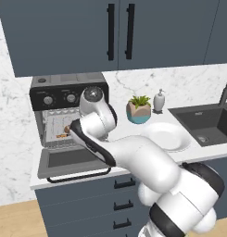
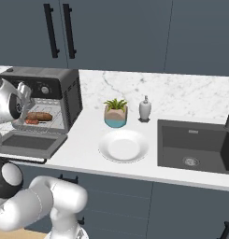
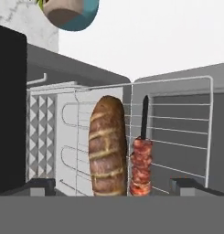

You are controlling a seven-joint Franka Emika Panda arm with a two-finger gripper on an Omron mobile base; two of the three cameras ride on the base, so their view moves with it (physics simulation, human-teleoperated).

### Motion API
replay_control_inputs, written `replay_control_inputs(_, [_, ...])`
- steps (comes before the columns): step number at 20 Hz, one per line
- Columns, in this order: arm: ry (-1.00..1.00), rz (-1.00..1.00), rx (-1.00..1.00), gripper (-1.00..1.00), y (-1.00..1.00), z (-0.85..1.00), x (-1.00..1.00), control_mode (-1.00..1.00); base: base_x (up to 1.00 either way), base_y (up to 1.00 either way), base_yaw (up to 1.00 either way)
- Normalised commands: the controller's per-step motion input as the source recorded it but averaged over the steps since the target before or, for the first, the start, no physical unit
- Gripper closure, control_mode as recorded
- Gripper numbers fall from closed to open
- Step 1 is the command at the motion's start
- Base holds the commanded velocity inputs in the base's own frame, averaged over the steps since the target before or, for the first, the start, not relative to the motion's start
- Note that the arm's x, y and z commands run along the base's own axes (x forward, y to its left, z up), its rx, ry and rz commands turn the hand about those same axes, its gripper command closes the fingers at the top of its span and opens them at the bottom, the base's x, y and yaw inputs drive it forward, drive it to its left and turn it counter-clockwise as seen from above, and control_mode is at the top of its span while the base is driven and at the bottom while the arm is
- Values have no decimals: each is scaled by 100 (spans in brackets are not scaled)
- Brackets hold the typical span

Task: Pick up the kebab skewer and baguette bread, and place them inside the toaster oven. Close the toaster oven door and start by setting the timer.

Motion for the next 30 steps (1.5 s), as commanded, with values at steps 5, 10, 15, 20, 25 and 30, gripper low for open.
replay_control_inputs(5, [1, 30, -24, -100, -3, 0, -75, -100, 0, 0, 0])
replay_control_inputs(10, [0, 35, -21, -100, -21, 0, -73, -100, 0, 0, 0])
replay_control_inputs(15, [0, 32, -23, -100, -9, 0, -61, -100, 0, 0, 0])
replay_control_inputs(20, [0, 27, -21, -100, -5, 0, -30, -100, 0, 0, 0])
replay_control_inputs(25, [0, 22, -17, -100, -9, 0, -1, -100, 0, 0, 0])
replay_control_inputs(30, [-8, 26, -12, -100, -3, -1, -5, -100, 0, 0, 0])
